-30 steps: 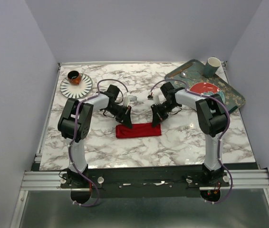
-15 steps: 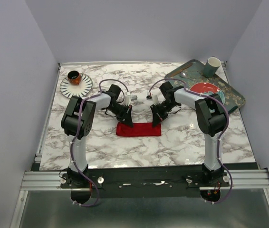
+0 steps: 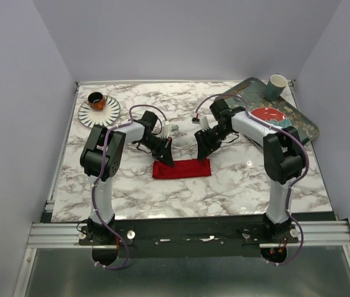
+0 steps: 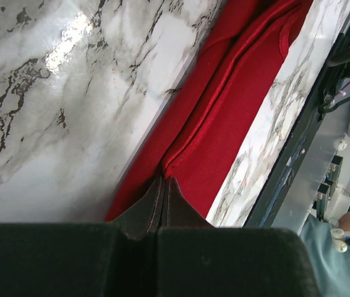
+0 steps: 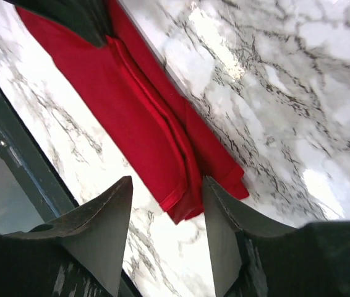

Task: Fold the napkin into a case and place the utensils inside
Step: Smooth out the smaller rectangle-folded napkin at the center of the board.

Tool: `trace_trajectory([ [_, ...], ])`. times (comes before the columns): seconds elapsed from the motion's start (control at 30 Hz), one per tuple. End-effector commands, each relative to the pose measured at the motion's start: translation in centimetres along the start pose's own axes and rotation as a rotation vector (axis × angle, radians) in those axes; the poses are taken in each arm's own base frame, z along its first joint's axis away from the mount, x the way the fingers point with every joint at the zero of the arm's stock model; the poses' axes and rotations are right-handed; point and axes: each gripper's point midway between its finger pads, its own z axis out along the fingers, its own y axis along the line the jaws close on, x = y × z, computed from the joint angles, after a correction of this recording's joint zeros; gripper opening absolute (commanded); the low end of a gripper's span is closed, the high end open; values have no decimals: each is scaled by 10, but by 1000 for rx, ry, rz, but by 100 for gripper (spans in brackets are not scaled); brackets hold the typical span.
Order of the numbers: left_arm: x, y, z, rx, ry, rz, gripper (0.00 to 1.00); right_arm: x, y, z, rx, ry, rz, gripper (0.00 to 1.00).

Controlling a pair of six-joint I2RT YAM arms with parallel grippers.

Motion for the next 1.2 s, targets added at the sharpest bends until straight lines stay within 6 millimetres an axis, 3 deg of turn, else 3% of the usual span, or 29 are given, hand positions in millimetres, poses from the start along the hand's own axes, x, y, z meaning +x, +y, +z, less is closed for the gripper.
trace_trajectory([
  [0.0,12,18,5,-103,33,16,0,-22,13,-33,70,-87,-19,57],
  [0.17,12,17,8,-106,40,9,0,-23,38,-29,-55,-145,48,49],
  [0.3,13,20,10,-114,47,-1,0,-10,50,-8,-156,-109,167,42],
  [0.43,12,22,11,-127,56,-5,0,6,44,16,-184,-65,253,40],
  [0.57,8,23,11,-132,55,-11,0,29,22,37,-121,-4,328,37],
  [0.63,5,21,8,-122,44,-14,5,37,16,44,-101,20,361,35],
  [0.77,-9,0,-14,-18,-63,22,33,54,-1,54,-45,61,417,31],
  [0.9,-37,-24,-64,-25,-267,139,49,58,-11,57,-36,66,473,30],
  [1.03,-36,-39,-97,-41,-344,167,52,59,-15,58,-34,66,488,29],
  [1.1,-17,-57,-96,16,-325,161,50,59,-15,58,-36,66,492,28],
  [1.17,1,-73,-82,73,-285,88,45,59,-15,59,-40,66,492,28],
])
